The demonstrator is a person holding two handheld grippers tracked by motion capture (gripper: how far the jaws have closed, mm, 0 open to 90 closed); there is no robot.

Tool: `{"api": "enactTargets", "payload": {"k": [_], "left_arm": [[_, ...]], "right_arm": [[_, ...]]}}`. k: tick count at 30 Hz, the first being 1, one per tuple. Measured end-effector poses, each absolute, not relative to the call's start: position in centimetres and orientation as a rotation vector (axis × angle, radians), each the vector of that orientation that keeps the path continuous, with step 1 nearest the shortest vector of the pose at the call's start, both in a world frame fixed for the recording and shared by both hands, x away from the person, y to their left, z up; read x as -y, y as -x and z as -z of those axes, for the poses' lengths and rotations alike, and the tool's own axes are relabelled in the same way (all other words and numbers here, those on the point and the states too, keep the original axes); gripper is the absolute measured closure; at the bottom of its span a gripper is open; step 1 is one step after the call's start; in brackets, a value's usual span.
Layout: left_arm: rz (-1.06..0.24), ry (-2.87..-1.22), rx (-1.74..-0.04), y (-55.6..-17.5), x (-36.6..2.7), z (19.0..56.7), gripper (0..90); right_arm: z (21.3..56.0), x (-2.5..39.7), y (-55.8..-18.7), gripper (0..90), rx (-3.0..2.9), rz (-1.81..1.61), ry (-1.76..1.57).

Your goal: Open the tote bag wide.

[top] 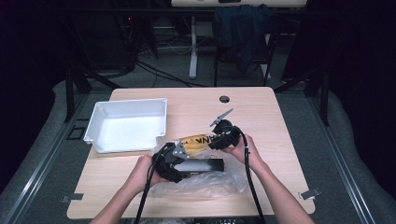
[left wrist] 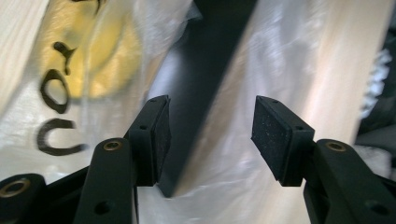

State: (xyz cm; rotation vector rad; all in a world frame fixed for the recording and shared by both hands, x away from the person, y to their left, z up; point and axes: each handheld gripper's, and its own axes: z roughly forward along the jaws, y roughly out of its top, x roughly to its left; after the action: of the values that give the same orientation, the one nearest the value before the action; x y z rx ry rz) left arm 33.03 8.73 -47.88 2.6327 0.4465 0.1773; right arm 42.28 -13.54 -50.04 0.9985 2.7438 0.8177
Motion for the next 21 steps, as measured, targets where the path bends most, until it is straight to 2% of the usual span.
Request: {"api": "enactTargets", "payload": {"k": [11, 17, 21], "left_arm": [[-0.119, -2.722, -0.335, -35.5, -7.9, 49.3, 45.9], [-0.093, -2.730, -0.319, -36.3, -7.9, 49.8, 42.9], [-0.090, -2.742, -0.305, -37.0, -7.7, 50.1, 41.7]], "right_arm": [[48.3, 15.1, -41.6, 33.1, -2.714, -0.903, -0.997], [46.6, 17.0, -40.8, 23.3, -2.705, -0.964, -0.987], [45.8, 18.7, -40.2, 20.3, -2.691, -1.000, -1.012]]}}
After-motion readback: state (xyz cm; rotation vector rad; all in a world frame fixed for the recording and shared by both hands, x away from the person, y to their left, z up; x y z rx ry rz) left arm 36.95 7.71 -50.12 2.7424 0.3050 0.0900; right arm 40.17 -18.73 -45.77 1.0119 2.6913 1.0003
